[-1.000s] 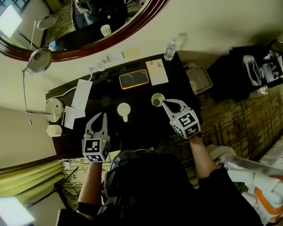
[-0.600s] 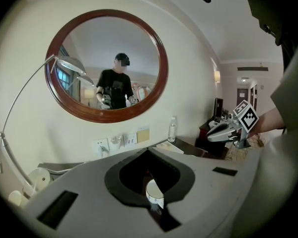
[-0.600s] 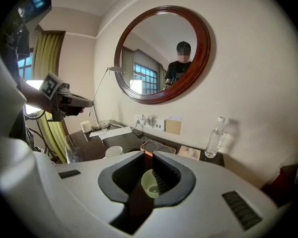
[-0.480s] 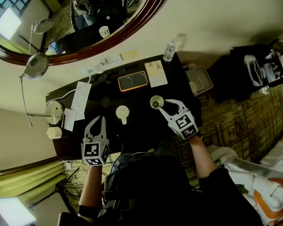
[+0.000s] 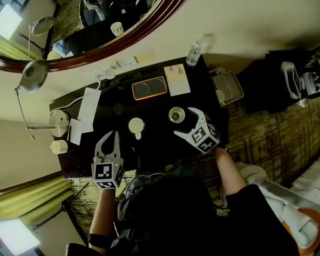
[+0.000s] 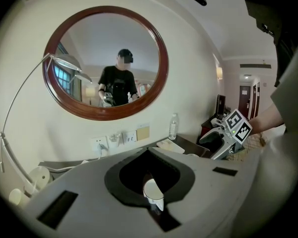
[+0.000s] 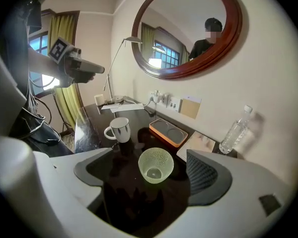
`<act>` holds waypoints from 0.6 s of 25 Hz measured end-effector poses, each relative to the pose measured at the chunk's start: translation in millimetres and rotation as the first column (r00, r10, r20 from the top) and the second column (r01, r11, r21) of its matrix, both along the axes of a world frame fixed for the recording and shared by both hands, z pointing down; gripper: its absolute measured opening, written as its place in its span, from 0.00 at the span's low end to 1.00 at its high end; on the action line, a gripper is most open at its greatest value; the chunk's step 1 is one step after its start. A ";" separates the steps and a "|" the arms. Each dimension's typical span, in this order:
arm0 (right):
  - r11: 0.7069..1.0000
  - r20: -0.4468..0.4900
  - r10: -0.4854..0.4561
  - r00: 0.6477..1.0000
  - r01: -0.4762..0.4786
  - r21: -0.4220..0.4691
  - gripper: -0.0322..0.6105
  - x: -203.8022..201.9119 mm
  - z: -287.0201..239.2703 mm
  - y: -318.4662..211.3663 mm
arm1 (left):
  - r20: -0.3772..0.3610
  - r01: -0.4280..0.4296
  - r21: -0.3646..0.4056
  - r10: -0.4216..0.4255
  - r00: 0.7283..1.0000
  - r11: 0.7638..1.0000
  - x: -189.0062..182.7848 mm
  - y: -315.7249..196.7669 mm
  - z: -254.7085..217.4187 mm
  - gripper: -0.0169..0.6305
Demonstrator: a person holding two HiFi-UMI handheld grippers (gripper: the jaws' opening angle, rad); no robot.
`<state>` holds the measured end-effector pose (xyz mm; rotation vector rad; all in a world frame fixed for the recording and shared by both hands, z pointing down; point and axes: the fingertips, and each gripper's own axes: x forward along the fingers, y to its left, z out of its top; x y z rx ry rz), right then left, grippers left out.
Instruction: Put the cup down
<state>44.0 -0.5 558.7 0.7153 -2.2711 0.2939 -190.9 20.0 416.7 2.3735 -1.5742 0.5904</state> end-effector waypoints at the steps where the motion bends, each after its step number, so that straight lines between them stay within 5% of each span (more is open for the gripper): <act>1: 1.000 -0.008 -0.009 1.000 0.009 -0.007 0.82 0.8 5.4 -2.2 | -0.001 0.004 -0.003 -0.004 1.000 1.000 1.5 -0.3 0.9 0.03; 15: 0.965 -0.086 -0.256 0.963 0.250 -0.078 0.87 -1.9 69.5 -22.4 | 0.014 0.074 -0.046 -0.074 0.997 0.996 18.8 -9.2 40.3 0.03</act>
